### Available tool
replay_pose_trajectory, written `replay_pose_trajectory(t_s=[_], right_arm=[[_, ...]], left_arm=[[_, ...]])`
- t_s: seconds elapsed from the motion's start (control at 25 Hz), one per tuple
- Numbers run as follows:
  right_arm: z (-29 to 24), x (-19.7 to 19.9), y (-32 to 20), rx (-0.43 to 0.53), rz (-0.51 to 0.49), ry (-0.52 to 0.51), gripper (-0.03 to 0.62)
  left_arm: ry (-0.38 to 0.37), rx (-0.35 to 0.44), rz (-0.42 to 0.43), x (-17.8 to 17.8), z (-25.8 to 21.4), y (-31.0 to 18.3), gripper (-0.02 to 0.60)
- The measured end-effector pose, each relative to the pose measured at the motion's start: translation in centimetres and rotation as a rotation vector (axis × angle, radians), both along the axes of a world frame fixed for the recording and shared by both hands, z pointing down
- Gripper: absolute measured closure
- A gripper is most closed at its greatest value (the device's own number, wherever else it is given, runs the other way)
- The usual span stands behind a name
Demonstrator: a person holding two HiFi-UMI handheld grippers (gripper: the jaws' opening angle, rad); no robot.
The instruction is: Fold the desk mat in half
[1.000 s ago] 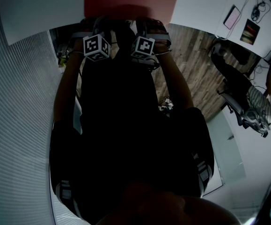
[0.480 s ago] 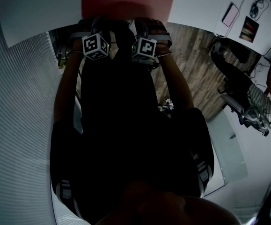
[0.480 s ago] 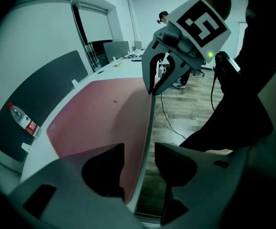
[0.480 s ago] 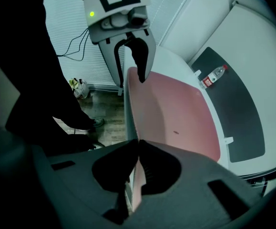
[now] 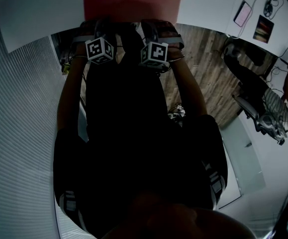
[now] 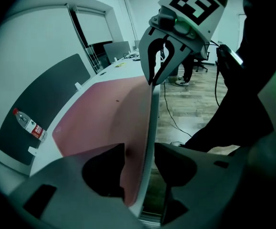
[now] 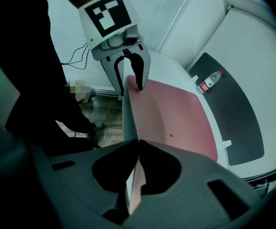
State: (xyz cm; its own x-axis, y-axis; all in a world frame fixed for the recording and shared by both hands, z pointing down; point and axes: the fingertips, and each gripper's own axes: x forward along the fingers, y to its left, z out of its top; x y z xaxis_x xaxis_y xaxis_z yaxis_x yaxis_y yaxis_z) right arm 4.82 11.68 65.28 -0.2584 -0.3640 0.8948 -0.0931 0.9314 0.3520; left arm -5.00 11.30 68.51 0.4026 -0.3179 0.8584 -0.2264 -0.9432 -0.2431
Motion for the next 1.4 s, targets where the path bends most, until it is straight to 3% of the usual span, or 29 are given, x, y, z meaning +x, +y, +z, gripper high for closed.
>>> replay_pose_trajectory(t_s=[0.16,0.52,0.68,0.92,1.4], right_arm=[[-0.8,-0.1,-0.2,0.012,-0.017,-0.007,0.586],[-1.9,-0.1,-0.2,0.005,-0.034,-0.015,0.587],[-2.3,0.1,-0.3,-0.006,-0.022,-0.026,0.587],[-3.6,0.4,-0.1,-0.023,-0.010,-0.033,0.587],[-5.7,1.8,2.0,-0.071,-0.016,-0.052,0.586]], left_arm=[[-0.003,0.030,0.007,-0.4,-0.4,-0.3,0.398],[0.014,0.041,0.027,-1.1,-1.6,-0.2,0.553],[0.048,0.011,0.006,-1.1,-2.7,-0.3,0.565],[0.023,-0.005,0.082,-0.7,-4.4,0.2,0.568],[0.024,-0.103,0.142,0.5,-7.7,2.9,0.568]])
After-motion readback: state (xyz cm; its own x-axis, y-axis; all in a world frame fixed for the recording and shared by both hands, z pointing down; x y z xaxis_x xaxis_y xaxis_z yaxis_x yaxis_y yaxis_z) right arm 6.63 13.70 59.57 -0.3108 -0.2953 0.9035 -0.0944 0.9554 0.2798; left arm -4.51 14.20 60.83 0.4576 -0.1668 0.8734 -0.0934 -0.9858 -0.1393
